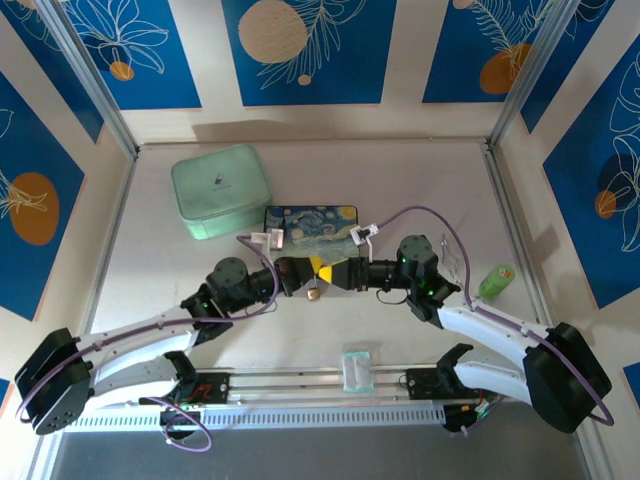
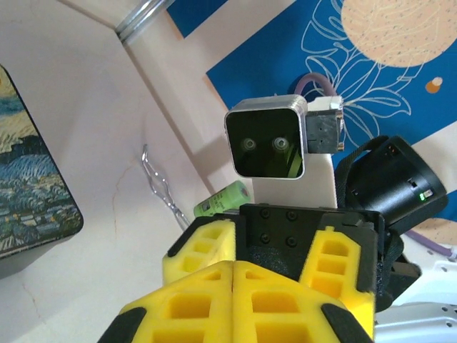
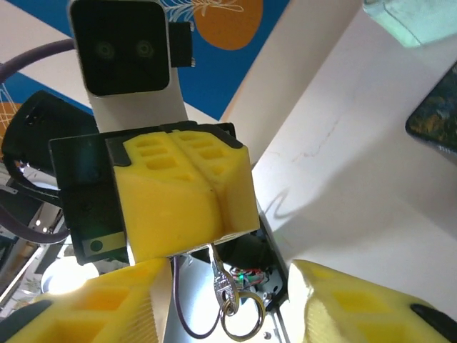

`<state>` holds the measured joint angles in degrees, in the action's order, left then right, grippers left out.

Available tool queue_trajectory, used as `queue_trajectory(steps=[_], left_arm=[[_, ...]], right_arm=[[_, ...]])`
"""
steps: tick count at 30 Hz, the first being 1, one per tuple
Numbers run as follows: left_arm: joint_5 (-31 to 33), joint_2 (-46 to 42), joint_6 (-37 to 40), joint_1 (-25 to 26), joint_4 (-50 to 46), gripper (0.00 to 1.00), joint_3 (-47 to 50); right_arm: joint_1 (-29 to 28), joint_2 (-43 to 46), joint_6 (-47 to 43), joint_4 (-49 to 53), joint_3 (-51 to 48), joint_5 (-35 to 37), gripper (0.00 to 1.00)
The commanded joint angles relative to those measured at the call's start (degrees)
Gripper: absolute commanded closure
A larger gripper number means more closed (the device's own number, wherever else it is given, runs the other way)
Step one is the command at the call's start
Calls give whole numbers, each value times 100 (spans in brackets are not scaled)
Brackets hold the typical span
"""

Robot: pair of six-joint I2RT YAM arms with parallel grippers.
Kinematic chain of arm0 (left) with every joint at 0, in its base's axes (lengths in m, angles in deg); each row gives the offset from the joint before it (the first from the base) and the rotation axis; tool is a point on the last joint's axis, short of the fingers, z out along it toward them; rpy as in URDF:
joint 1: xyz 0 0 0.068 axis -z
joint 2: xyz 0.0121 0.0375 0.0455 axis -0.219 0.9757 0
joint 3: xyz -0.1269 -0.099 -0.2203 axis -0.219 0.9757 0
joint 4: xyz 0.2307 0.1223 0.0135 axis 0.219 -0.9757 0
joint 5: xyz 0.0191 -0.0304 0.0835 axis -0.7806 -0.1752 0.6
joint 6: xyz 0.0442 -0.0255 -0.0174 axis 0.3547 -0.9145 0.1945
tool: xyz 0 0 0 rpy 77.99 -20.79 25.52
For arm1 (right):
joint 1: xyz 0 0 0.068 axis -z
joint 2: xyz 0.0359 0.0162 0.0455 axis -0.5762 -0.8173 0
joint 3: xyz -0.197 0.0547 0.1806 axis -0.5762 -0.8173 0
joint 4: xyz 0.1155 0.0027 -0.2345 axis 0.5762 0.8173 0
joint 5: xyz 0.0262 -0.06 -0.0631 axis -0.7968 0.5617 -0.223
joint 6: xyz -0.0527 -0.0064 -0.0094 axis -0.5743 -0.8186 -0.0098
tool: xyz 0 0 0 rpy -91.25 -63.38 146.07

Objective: Unlock a padlock with a key

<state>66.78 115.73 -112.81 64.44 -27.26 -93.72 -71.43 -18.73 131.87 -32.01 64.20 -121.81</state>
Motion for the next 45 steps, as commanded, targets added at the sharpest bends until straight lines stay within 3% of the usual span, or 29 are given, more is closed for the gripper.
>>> queue_trajectory(steps=[1,6,9,16,18,22,24,28,29,32,33,34,41,45], left_arm=[[219,-53,-57,-29,602,100,140],[242,63,-188,-22,840,100,205],[197,209,-292,-20,1038,100,235],[192,440,-483,-15,1407,100,355],[229,463,-562,-20,1521,100,406],[247,359,-479,-15,1190,100,348],[238,331,-458,-20,1115,100,345],[512,274,-559,-20,843,100,379],[696,217,-584,-11,612,86,389],[1287,-73,-483,-7,-228,24,358],[1485,-195,-452,-10,-376,9,392],[1640,-292,-418,-11,-525,1,406],[2219,-459,-180,-10,-2376,0,15],[2494,-250,-460,-5,-2991,0,-50]], right_arm=[[-49,-107,398,-709,-205,-50,59],[-71,-113,468,-845,-287,123,66],[-75,-111,544,-1027,-365,228,76],[-84,-55,533,-1043,-403,245,78],[-84,-59,489,-966,-360,200,87],[-99,-49,479,-947,-394,215,91],[-93,-43,479,-947,-403,234,100],[-102,8,446,-885,-456,295,100],[-108,29,412,-795,-461,319,100],[-101,126,285,-394,-465,439,100],[-98,179,209,-117,-450,562,100],[-102,236,143,183,-431,686,100],[-110,551,-210,1751,-360,1650,100],[-110,627,-269,2453,-294,2187,100]])
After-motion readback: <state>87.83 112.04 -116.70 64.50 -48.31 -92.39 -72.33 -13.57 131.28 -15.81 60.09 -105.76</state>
